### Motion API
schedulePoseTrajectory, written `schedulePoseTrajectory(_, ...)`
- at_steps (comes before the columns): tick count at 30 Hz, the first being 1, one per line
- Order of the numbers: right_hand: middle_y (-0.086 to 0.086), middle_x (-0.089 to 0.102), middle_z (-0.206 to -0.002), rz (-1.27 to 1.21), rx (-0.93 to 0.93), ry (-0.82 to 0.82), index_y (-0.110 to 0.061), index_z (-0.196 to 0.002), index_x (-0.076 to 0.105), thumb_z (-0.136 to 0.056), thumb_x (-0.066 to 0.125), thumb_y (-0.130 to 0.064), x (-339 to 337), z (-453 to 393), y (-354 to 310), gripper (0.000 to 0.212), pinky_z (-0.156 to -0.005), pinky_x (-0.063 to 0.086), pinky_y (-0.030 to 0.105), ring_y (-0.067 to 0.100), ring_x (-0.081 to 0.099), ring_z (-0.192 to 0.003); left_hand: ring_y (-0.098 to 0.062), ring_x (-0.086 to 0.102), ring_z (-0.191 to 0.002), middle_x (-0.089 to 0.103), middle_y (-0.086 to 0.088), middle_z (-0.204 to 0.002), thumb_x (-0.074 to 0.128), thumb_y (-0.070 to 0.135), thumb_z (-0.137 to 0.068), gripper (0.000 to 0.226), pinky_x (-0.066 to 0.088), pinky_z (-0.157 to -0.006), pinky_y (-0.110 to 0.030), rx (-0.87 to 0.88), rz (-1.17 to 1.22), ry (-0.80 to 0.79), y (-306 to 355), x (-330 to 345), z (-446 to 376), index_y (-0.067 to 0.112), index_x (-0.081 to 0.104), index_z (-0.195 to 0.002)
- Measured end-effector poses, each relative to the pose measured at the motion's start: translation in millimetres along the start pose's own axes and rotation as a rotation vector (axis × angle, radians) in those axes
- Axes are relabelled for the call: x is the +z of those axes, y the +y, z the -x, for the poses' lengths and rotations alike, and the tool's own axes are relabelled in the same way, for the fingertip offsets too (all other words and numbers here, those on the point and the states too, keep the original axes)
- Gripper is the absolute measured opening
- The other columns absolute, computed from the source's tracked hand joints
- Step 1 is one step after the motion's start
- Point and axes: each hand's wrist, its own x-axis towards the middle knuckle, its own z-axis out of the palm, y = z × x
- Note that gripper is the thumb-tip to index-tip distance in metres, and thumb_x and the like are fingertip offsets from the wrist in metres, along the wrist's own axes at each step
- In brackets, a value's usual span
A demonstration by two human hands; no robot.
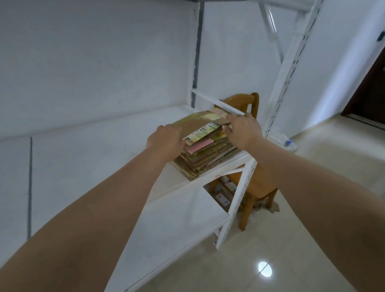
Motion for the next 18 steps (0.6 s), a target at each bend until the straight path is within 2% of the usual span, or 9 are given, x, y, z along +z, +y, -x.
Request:
schedulePoseTrajectory(5,0.016,0.059,-0.128,-0.028,0.0,-0.007,-0.014,-0.138,0.044,-0.102,0.037,-0.038,25.5,-34.9,-4.6,0.045,-0.093,0.042,0.047,0.036,0.044,-0.122,-0.03,0.049,-0.117,0.056,-0.01,-0.121,0.042,0.045,-0.1,0.045,0.047,-0.085,-0.043,-0.031,0.021,0.053,-10.8,12.8,-25.2,0.015,0.049,-0.133)
schedulePoseTrajectory(8,0.018,0.054,-0.134,-0.096,0.054,-0.03,-0.012,-0.14,0.042,-0.101,0.036,-0.045,41.6,-51.4,-8.0,0.051,-0.098,0.039,0.049,0.038,0.041,-0.126,-0.03,0.05,-0.115,0.057,-0.01,-0.119,0.041,0.049,-0.099,0.047,0.044,-0.079,-0.04,-0.064,0.054,0.069,-9.8,22.2,-35.4,0.014,0.05,-0.129)
schedulePoseTrajectory(11,0.021,0.04,-0.146,-0.218,0.126,-0.064,-0.009,-0.145,0.033,-0.097,0.039,-0.056,55.3,-65.8,-4.8,0.068,-0.107,0.031,0.052,0.041,0.031,-0.134,-0.03,0.053,-0.114,0.058,-0.009,-0.121,0.046,0.054,-0.096,0.055,0.042,-0.077,-0.038,-0.126,0.104,0.05,-7.1,36.8,-42.1,0.013,0.048,-0.132)
schedulePoseTrajectory(14,0.019,0.025,-0.155,-0.278,0.171,-0.168,-0.013,-0.151,0.021,-0.088,0.048,-0.067,65.4,-72.6,0.8,0.088,-0.113,0.025,0.055,0.04,0.02,-0.143,-0.031,0.049,-0.122,0.051,-0.012,-0.133,0.052,0.06,-0.09,0.073,0.046,-0.089,-0.042,-0.194,0.121,-0.012,-8.4,51.3,-44.8,0.01,0.038,-0.142)
schedulePoseTrajectory(16,0.019,0.027,-0.154,-0.279,0.184,-0.197,-0.012,-0.15,0.02,-0.083,0.054,-0.07,71.3,-73.1,4.2,0.094,-0.113,0.026,0.055,0.04,0.021,-0.143,-0.033,0.047,-0.126,0.047,-0.016,-0.137,0.054,0.06,-0.089,0.08,0.045,-0.093,-0.044,-0.237,0.132,-0.043,-9.8,58.3,-45.0,0.004,0.033,-0.143)
schedulePoseTrajectory(18,0.019,0.03,-0.153,-0.287,0.188,-0.171,-0.012,-0.149,0.02,-0.08,0.059,-0.07,74.3,-72.0,6.6,0.098,-0.113,0.027,0.055,0.041,0.023,-0.142,-0.033,0.054,-0.118,0.055,-0.016,-0.129,0.054,0.056,-0.092,0.073,0.047,-0.089,-0.043,-0.223,0.182,-0.066,-10.1,63.4,-45.3,0.003,0.036,-0.138)
